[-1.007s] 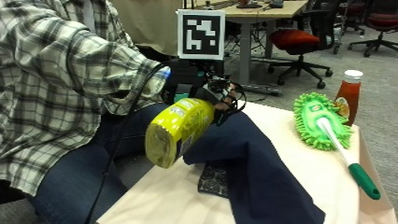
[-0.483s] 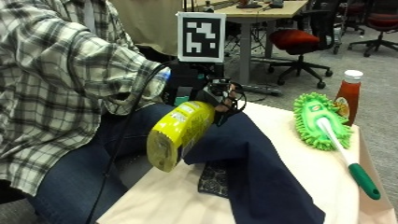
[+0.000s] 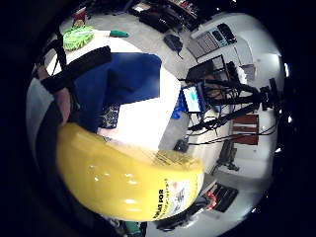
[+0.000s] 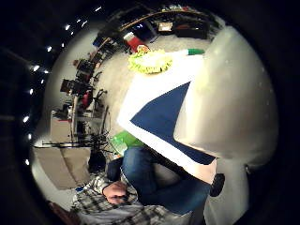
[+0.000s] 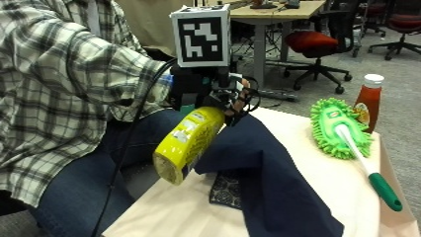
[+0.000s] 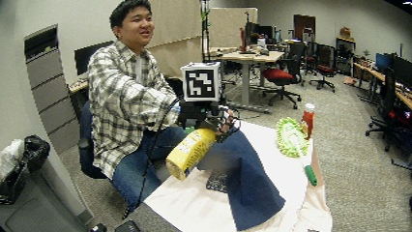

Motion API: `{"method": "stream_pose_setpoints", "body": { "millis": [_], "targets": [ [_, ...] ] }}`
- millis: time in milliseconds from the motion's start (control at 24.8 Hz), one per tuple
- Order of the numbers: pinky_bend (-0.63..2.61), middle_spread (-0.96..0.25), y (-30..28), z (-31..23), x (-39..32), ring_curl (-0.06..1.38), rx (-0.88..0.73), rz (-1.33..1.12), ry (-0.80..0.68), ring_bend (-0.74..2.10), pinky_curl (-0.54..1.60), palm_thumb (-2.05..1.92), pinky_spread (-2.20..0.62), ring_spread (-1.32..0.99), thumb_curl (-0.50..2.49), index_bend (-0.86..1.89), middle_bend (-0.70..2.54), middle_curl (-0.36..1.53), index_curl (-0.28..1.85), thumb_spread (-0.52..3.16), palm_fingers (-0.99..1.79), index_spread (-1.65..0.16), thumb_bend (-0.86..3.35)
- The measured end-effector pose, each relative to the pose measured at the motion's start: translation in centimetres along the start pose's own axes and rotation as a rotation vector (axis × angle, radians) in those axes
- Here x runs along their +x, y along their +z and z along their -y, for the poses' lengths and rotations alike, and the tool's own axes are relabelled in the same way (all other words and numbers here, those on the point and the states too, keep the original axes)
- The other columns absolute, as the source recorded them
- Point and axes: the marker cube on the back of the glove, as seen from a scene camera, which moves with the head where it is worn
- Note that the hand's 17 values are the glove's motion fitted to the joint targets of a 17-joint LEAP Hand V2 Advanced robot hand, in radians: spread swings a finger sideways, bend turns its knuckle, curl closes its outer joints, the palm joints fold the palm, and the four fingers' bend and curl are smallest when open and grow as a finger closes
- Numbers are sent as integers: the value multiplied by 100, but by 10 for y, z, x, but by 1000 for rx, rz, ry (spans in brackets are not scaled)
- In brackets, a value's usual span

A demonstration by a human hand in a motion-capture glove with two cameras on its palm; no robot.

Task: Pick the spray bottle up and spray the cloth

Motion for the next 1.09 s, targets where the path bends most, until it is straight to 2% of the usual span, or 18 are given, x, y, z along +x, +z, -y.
{"method": "stream_pose_setpoints", "body": {
  "millis": [282,644,765,1087],
  "targets": [
    [33,-21,-15,-7,-1,50,109,266,25,53,43,120,-11,-24,80,15,48,55,48,9,116,-30,-2],
    [32,-21,-58,-17,-10,50,309,971,69,53,43,120,-10,-24,81,15,48,56,48,9,115,-30,-2],
    [32,-20,-72,-17,-25,50,331,1197,9,52,43,120,-10,-24,81,15,47,55,48,9,114,-30,-2],
    [29,-20,-78,12,-65,50,354,1347,-156,51,43,121,-9,-24,81,15,46,55,48,10,111,-30,-2]
  ]
}}
